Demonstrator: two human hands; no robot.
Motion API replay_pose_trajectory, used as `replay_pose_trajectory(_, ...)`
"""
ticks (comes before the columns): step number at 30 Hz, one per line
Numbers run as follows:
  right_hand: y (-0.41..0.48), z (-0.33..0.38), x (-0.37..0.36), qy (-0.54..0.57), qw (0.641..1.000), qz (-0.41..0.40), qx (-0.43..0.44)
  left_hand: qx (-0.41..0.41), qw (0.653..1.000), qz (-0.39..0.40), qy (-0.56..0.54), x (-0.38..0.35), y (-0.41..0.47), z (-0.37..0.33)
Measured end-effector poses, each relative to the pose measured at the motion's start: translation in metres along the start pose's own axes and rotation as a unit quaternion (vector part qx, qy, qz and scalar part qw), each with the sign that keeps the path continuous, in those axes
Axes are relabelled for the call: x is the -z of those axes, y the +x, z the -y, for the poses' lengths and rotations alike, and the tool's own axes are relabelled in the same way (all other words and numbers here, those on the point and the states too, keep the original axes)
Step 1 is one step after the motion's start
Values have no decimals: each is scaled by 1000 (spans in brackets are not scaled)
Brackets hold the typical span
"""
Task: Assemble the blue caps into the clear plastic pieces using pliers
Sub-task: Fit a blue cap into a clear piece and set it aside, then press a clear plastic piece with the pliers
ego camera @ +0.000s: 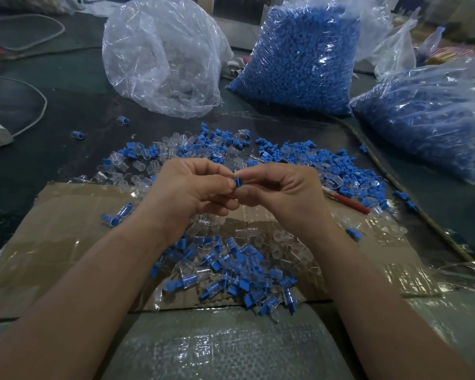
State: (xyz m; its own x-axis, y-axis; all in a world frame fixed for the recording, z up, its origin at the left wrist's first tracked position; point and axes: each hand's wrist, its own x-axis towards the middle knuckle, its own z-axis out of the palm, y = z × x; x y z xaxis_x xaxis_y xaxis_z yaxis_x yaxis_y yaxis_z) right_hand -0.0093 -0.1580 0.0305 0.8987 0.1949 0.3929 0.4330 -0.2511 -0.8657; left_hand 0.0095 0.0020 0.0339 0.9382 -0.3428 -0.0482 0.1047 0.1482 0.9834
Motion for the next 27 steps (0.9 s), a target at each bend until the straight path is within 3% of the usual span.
replay_pose_trajectory(13, 1, -2, 2, -60, 998, 4, 4, 9, 1000, 12, 12, 3, 3, 4)
replay_pose_trajectory(18, 4, 1, 17, -136, 987, 10, -82, 3, 1000, -5, -1, 2, 2, 4)
replay_pose_trajectory(23, 6, -6, 66, -324, 923, -88, -188, -1, 1000, -21, -9, 2, 3, 5)
replay_pose_trajectory(27, -1, -14, 91, -377, 858, -9, -348, -1, 1000, -23, -12, 3, 4, 5)
